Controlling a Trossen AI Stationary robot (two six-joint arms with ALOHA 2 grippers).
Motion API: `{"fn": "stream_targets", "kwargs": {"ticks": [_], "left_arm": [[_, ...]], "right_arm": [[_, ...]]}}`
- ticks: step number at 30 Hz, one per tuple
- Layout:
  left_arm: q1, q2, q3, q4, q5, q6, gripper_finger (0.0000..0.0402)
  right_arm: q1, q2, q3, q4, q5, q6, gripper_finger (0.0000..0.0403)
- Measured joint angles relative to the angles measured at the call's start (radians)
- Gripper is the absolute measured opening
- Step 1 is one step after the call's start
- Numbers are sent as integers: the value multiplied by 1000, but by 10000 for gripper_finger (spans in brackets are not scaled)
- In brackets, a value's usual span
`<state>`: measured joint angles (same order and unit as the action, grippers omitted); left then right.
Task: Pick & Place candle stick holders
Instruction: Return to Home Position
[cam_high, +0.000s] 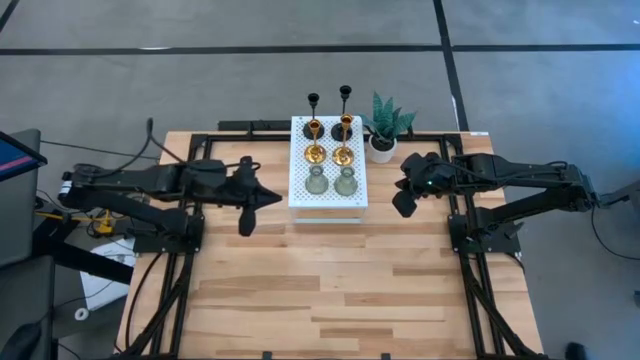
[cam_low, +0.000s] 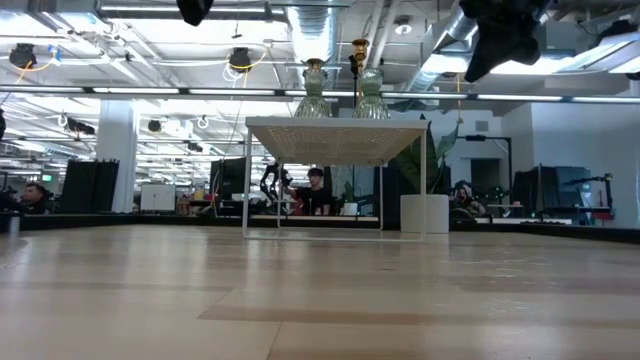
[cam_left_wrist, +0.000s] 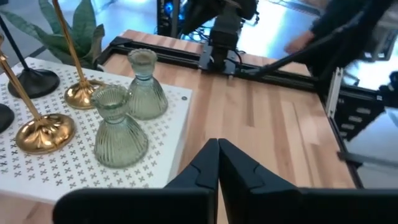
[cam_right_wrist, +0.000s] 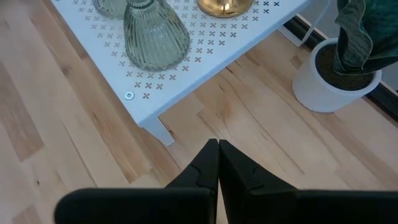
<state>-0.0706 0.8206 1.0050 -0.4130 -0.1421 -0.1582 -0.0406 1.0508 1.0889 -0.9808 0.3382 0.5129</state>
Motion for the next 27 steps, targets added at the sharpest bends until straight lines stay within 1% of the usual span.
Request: {"fn": "stream_targets", "kwargs": {"ticks": [5, 9, 17, 21, 27], "left_arm": [[-21, -44, 0, -32, -3, 109, 4], [-20, -79, 0, -32, -3, 126, 5], [-20, -122, 0, -29, -3, 149, 5], [-20, -122, 0, -30, -3, 200, 4], [-20, -121, 0, -29, -3, 206, 5]], "right_arm": [[4, -10, 0, 29, 0, -25, 0], [26, -48, 0, 84, 0, -83, 0], [59, -201, 0, 106, 6, -178, 0], [61, -290, 0, 105, 5, -206, 0], [61, -411, 0, 103, 4, -235, 0]]}}
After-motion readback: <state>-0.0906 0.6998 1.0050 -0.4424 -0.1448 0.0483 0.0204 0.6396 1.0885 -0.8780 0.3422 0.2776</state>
